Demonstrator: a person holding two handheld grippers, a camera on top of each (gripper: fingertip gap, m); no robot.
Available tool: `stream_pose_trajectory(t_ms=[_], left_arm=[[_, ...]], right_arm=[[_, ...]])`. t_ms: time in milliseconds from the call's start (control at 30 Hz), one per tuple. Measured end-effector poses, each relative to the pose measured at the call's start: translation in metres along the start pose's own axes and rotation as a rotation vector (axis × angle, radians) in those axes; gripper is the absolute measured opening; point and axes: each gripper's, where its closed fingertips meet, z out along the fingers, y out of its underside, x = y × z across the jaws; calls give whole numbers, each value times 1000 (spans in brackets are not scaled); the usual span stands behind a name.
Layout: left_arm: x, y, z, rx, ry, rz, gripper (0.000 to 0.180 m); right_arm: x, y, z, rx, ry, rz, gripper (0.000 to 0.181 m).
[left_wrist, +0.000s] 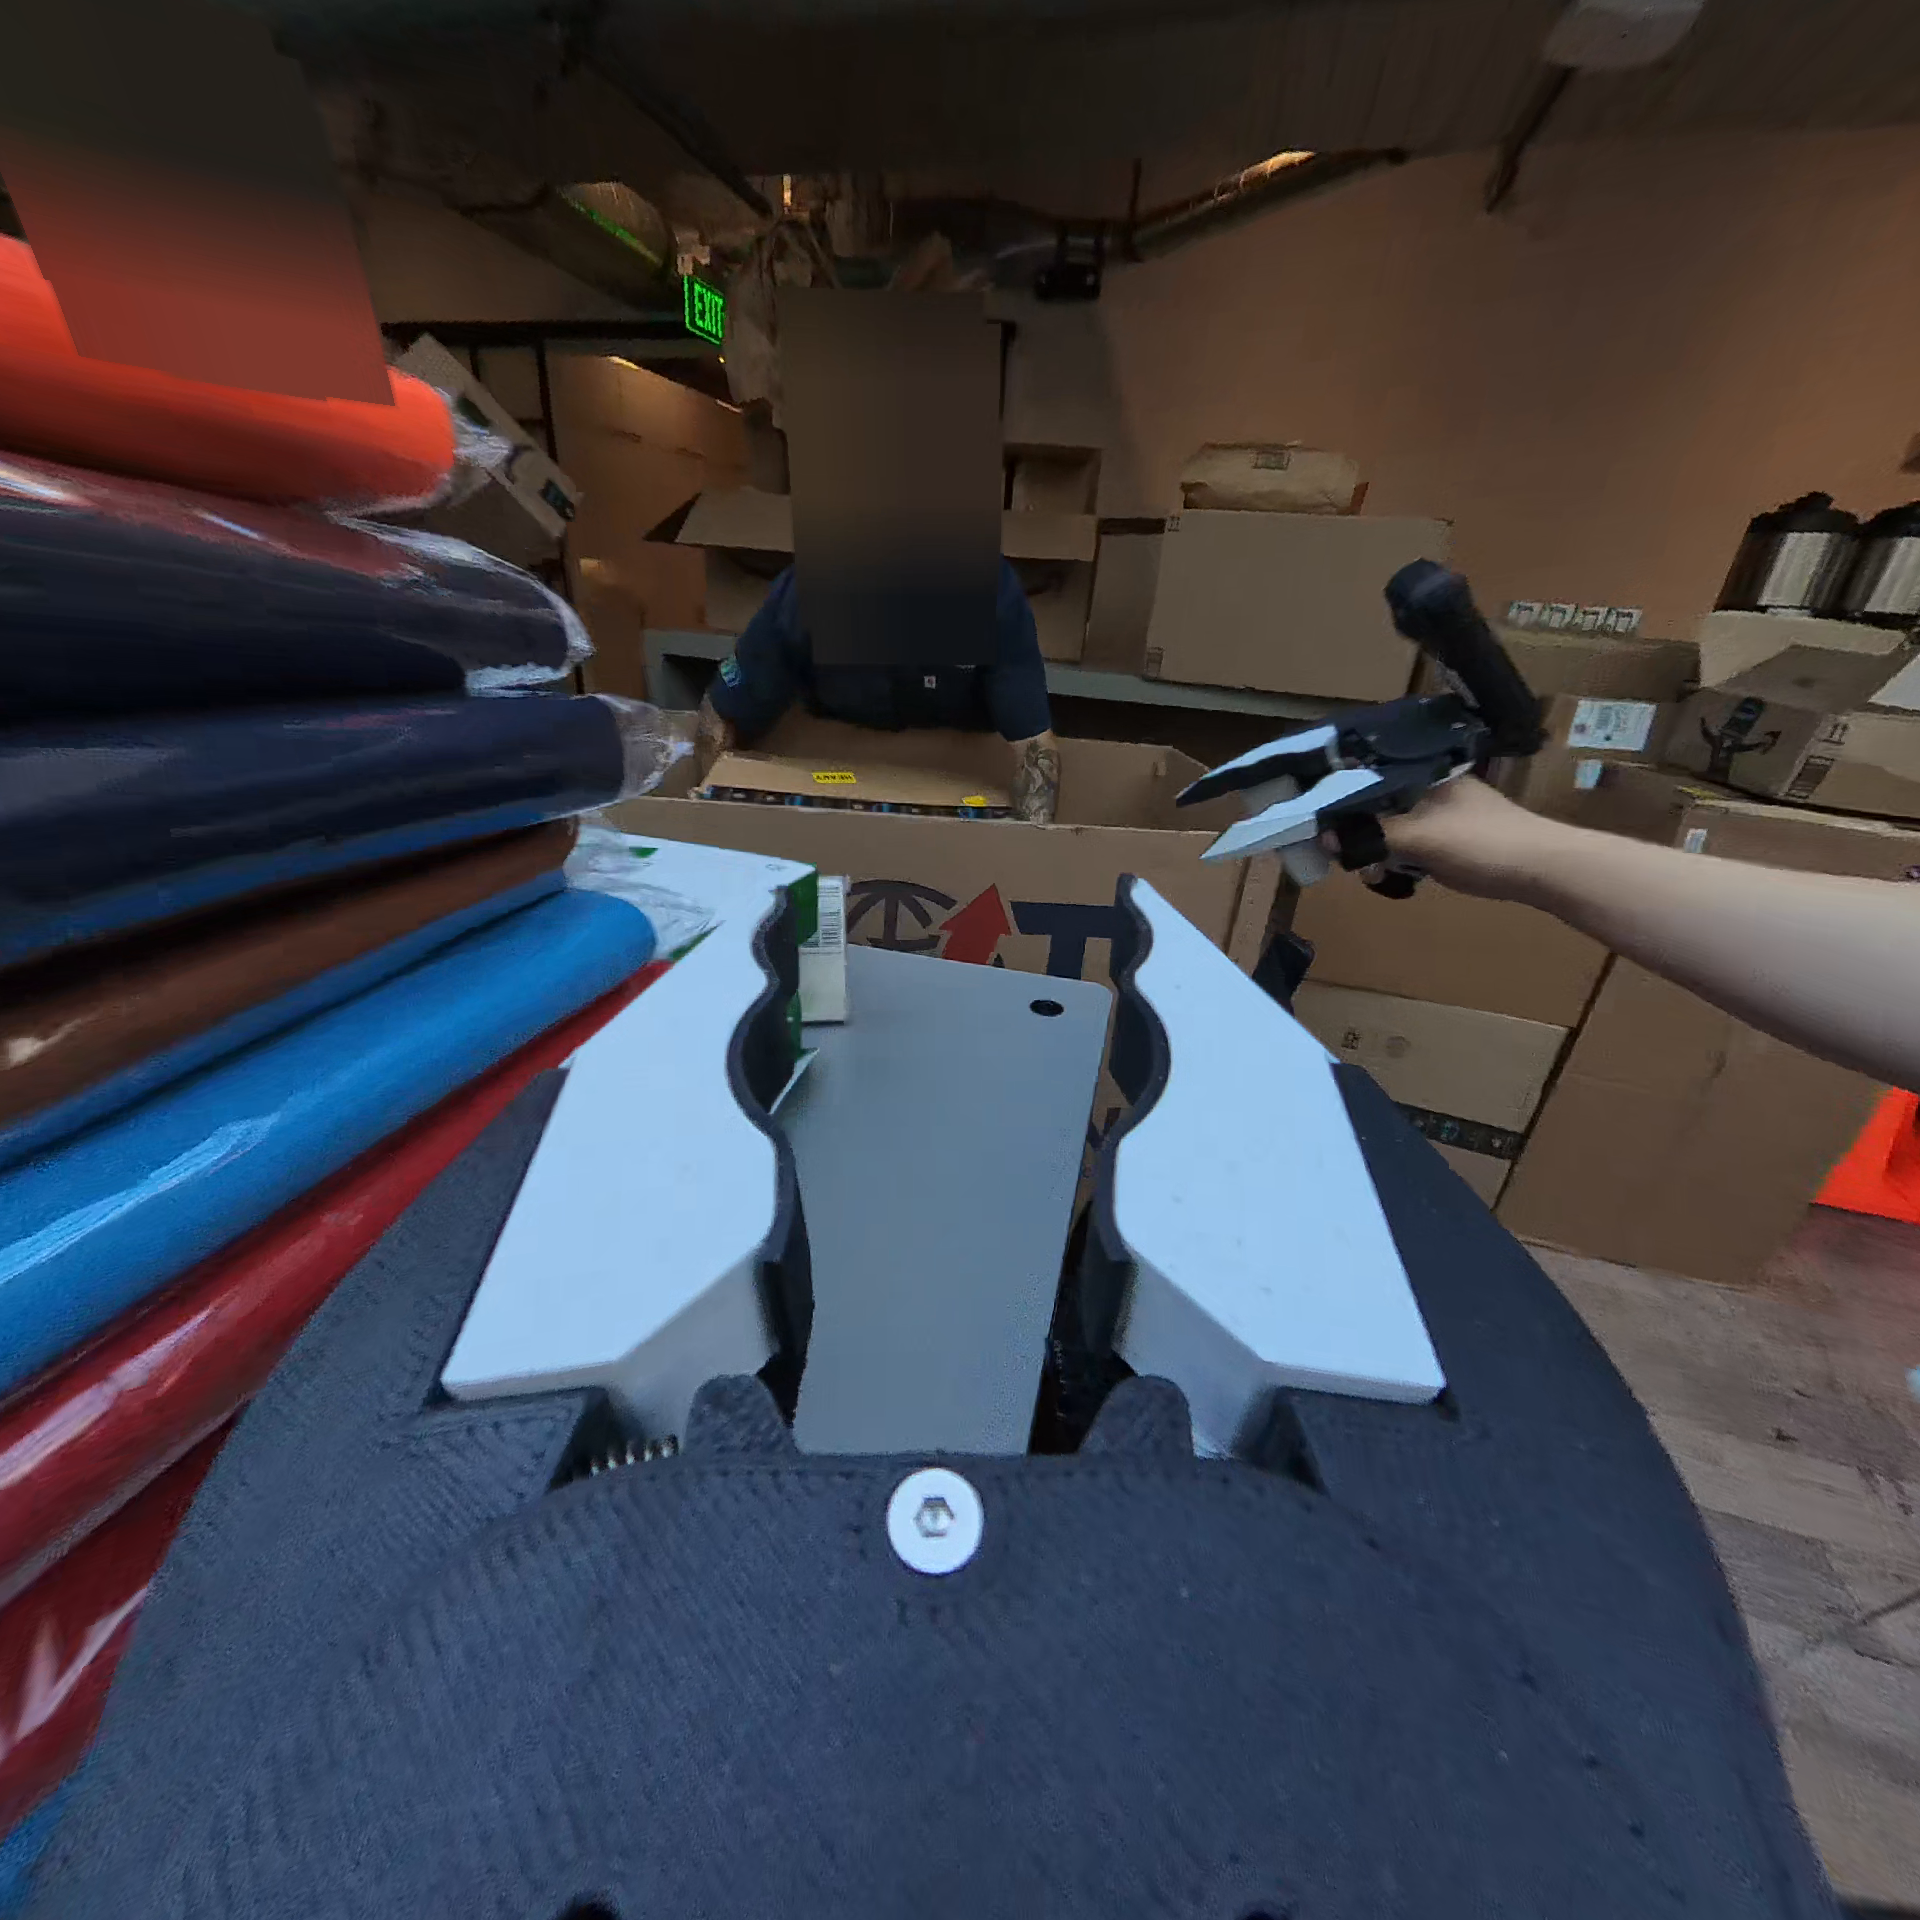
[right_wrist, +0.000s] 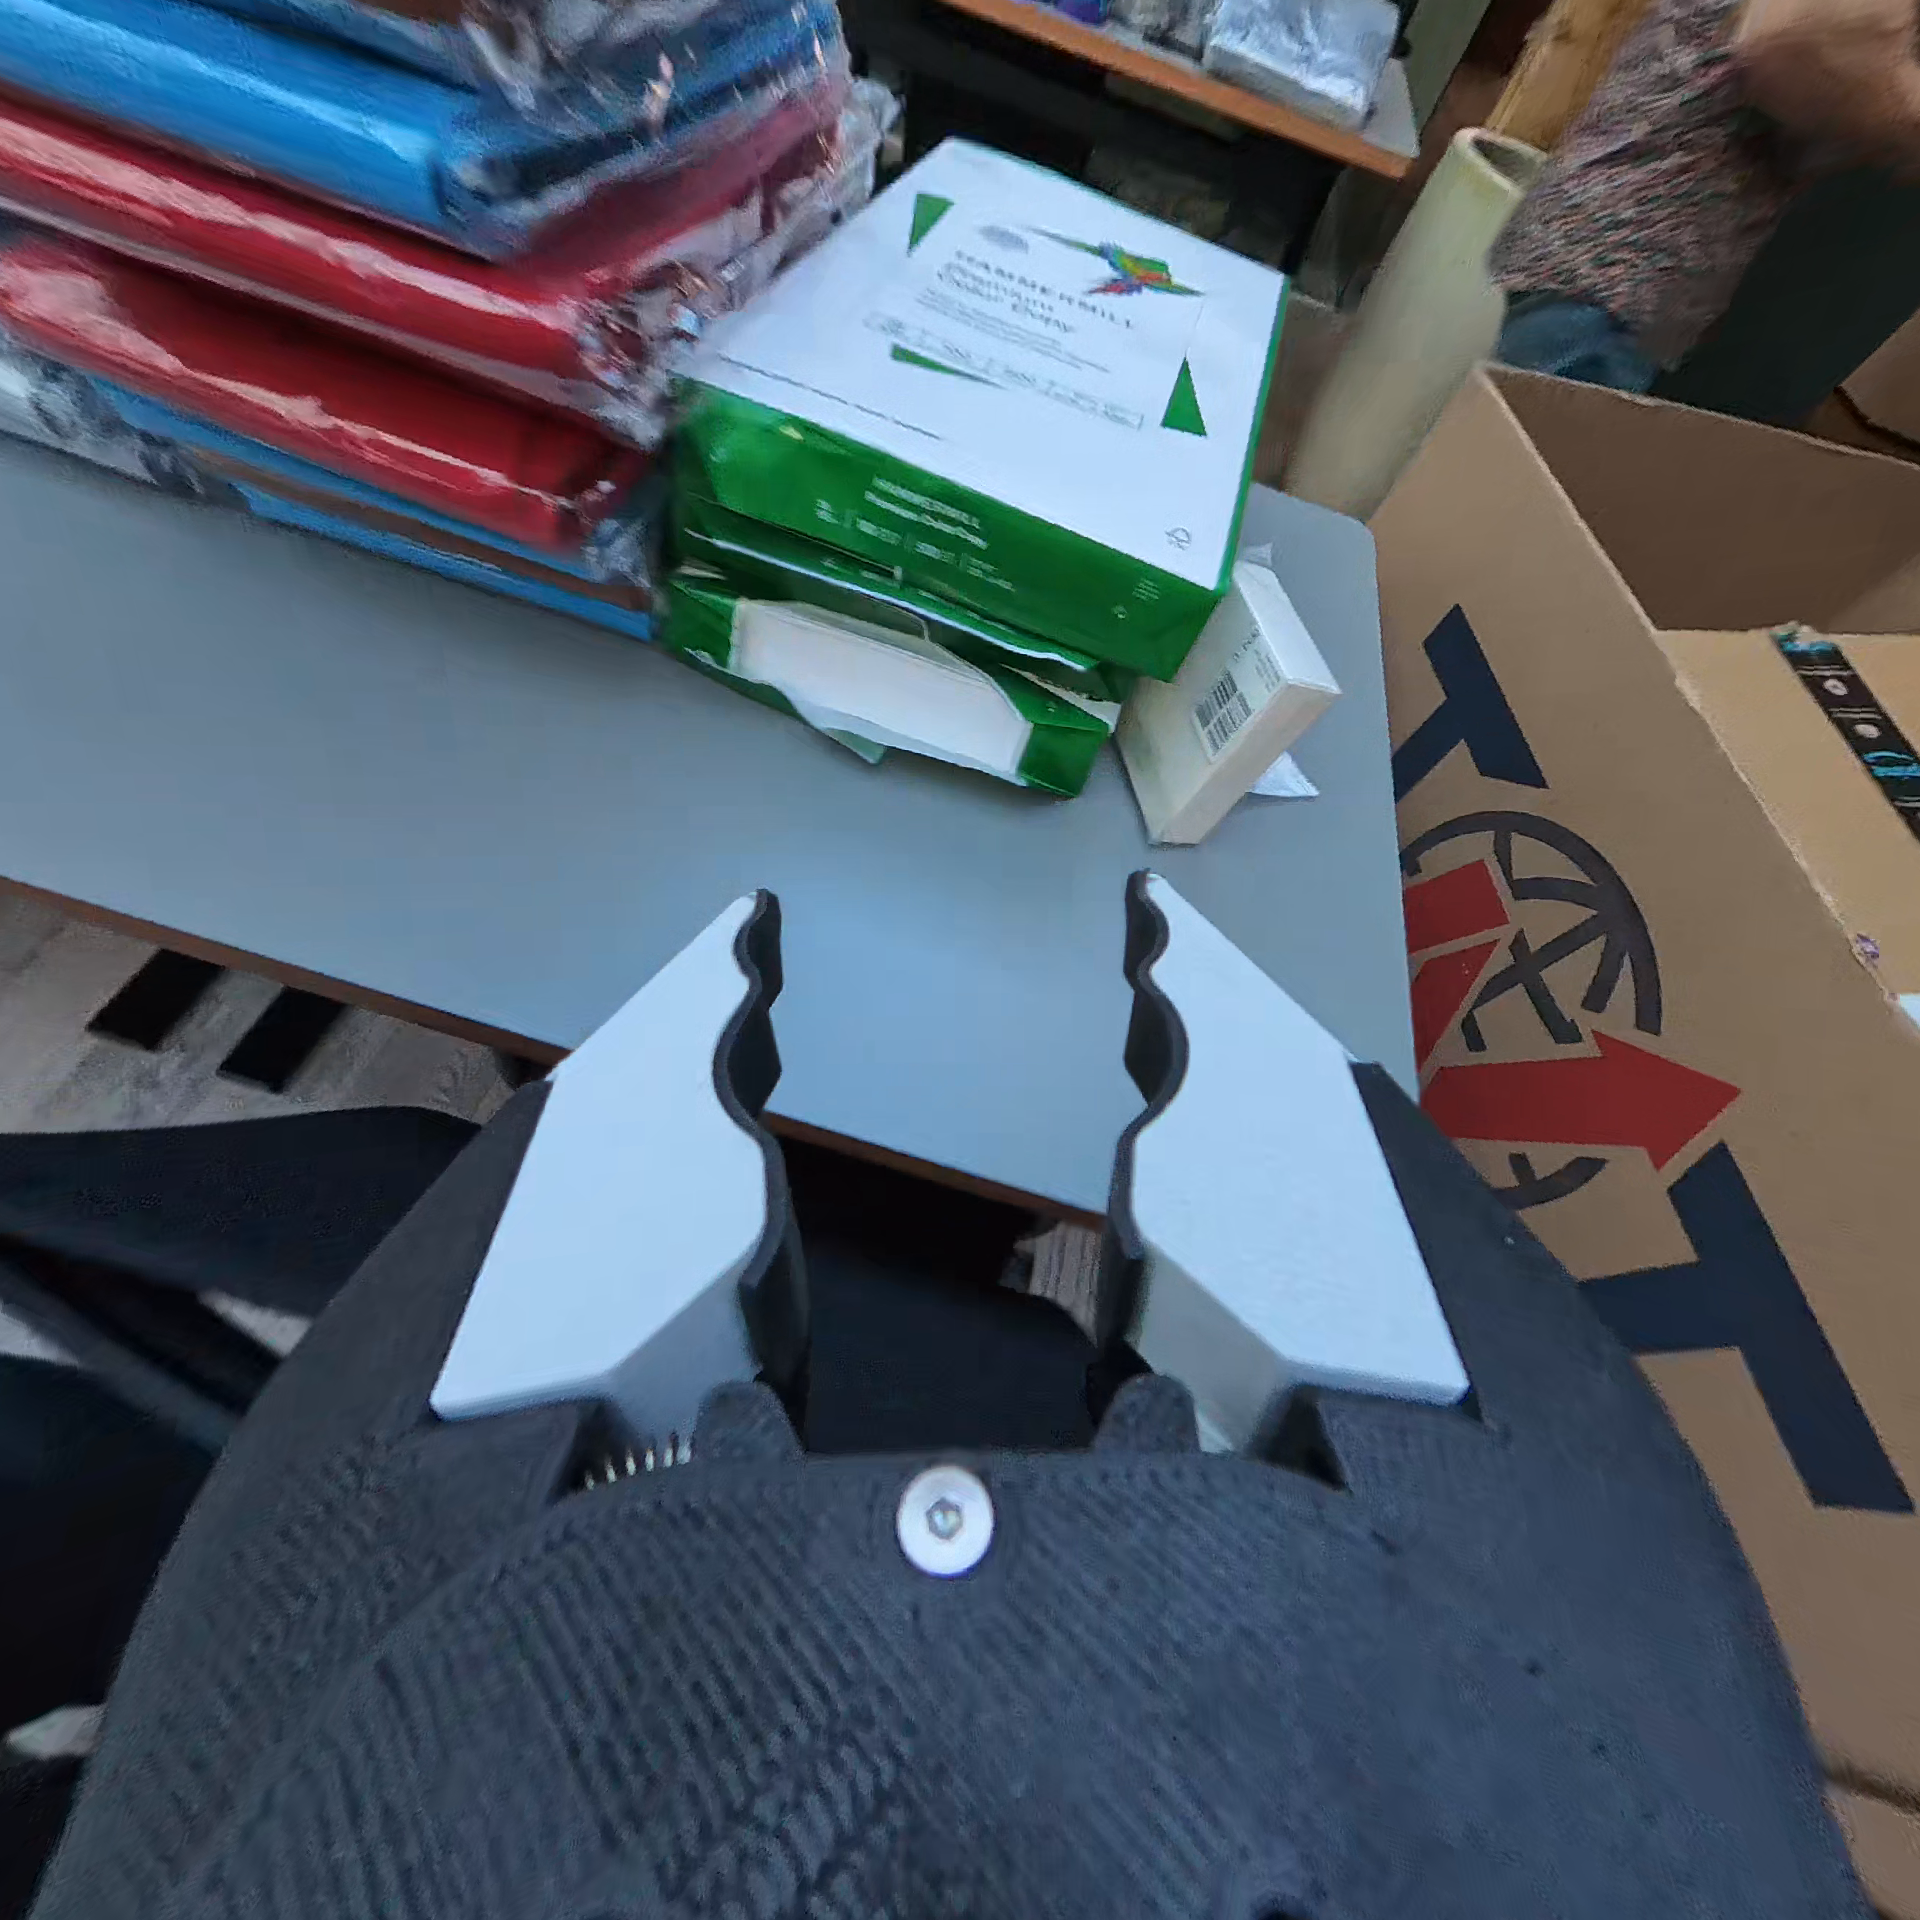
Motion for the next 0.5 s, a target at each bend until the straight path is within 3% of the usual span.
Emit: stream_pose_trajectory(t_ms=[300,400,500], left_arm=[[16,20,197,-38,-3,23,57],[21,39,251,-70,-76,24,59],[26,57,293,-104,-167,0,63]], right_arm=[[150,64,187,-52,-244,-37,69],[175,68,246,6,-329,25,88],[181,80,283,11,-440,61,91]])
